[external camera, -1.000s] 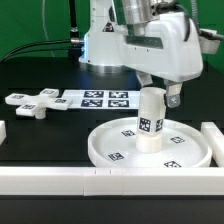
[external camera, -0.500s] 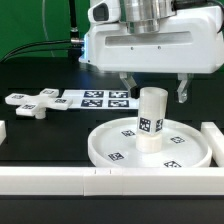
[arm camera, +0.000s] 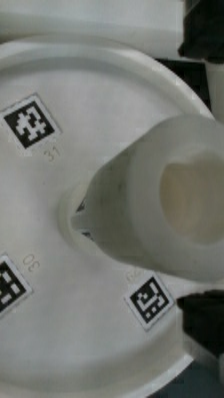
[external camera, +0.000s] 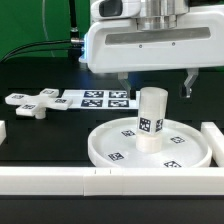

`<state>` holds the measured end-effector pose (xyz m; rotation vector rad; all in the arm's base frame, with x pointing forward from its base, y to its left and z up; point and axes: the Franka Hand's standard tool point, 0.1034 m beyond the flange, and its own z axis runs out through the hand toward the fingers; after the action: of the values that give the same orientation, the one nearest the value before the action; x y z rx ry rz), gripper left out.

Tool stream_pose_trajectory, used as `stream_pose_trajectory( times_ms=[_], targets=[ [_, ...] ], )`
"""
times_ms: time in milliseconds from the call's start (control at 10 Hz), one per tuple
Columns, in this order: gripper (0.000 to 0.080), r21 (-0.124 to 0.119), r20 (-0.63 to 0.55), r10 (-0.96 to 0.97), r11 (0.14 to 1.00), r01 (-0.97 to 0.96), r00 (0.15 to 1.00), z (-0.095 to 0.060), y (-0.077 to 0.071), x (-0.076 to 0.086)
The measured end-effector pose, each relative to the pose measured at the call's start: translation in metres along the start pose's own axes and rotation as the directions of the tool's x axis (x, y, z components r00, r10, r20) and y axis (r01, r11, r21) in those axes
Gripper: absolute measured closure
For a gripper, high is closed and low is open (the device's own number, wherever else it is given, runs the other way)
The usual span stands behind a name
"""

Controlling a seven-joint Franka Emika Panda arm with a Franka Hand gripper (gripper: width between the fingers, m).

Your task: Assemble round table

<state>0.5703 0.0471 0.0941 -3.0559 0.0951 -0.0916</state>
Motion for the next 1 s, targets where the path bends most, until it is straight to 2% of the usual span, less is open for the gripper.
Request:
stream_pose_trajectory(
  times_ms=[100, 300, 600, 800, 1000],
  targets=[
    [0.0151, -0.01, 0.0, -0.137, 0.99, 0.137, 0.991, -0.0011, -0.0003, 0.0014],
    [0.0151, -0.01, 0.001, -0.318, 0.948, 0.318, 0.948, -0.001, 0.0007, 0.0016],
    [0.0151, -0.01, 0.004, -0.49, 0.872, 0.49, 0.872, -0.0008, 0.0022, 0.0016],
    [0.0151, -0.031, 0.02, -0.711, 0.702, 0.711, 0.703, -0.0013, 0.0048, 0.003],
    [0.0151, -0.027, 0.026, -0.797, 0.603, 0.797, 0.603, -0.0002, 0.0046, 0.002]
  ],
)
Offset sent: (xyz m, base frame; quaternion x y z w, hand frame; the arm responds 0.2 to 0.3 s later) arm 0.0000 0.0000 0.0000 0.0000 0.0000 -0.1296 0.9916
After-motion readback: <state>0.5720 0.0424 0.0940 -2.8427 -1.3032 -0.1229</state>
